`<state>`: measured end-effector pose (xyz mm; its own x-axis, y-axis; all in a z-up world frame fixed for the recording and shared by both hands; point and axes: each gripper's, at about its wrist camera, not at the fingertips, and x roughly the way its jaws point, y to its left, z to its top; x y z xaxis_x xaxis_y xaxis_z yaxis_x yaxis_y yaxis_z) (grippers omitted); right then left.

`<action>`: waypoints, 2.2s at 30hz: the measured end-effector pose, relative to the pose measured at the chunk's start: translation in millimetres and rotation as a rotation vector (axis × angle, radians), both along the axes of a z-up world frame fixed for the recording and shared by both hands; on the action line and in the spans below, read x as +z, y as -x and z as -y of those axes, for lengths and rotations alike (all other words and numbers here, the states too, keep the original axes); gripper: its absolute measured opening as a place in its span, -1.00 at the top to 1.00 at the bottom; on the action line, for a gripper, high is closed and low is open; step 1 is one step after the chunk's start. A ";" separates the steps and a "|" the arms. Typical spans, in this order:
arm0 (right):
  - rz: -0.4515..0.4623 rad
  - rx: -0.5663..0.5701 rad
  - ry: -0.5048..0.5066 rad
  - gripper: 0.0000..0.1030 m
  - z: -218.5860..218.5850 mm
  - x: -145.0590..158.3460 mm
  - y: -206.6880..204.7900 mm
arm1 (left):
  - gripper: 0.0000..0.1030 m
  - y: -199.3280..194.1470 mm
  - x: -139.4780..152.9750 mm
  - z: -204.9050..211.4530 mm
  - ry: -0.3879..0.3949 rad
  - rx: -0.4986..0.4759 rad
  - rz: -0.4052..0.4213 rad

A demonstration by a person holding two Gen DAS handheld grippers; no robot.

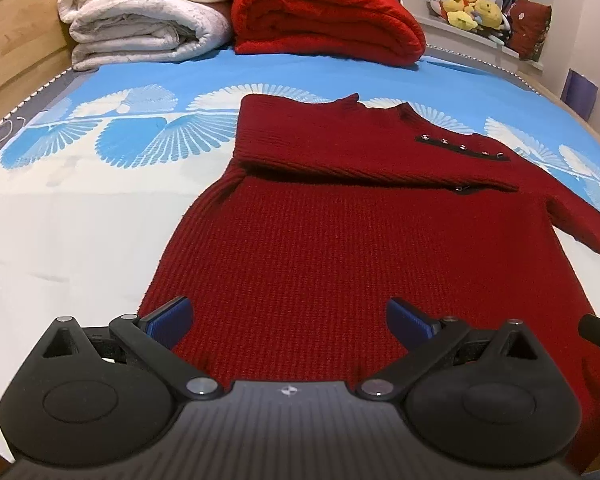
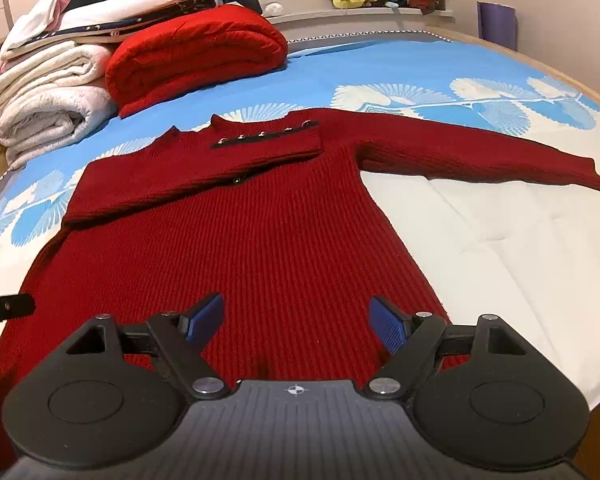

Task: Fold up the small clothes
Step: 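Grasp the other sleeve cuff with the right gripper and lift it, then lay the held sleeve across the sweater chest with the right gripper, release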

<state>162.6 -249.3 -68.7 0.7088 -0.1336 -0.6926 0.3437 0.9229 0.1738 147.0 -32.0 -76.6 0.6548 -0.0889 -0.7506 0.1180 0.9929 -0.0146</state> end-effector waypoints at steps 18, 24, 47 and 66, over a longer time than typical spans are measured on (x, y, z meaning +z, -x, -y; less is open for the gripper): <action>0.071 -0.049 -0.047 -0.57 25.1 18.8 5.2 | -0.99 -15.3 -2.8 6.5 -0.018 0.015 0.013; 0.222 -0.308 -0.057 -0.59 126.5 52.8 -13.8 | -0.99 -48.8 3.7 -7.7 -0.007 0.081 0.019; 0.255 -0.629 0.151 0.78 249.9 26.9 -186.8 | -0.99 -105.3 -3.5 -66.1 0.049 0.250 -0.077; 0.123 0.500 0.381 -0.16 -74.9 -66.2 -222.0 | -0.99 -99.6 2.3 -81.6 0.079 0.283 -0.097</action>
<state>384.7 -174.3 -134.9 0.8205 0.0130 -0.5715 -0.1456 0.9715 -0.1869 246.6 49.6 -74.3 0.5879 0.0266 -0.8085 -0.1689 0.9815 -0.0906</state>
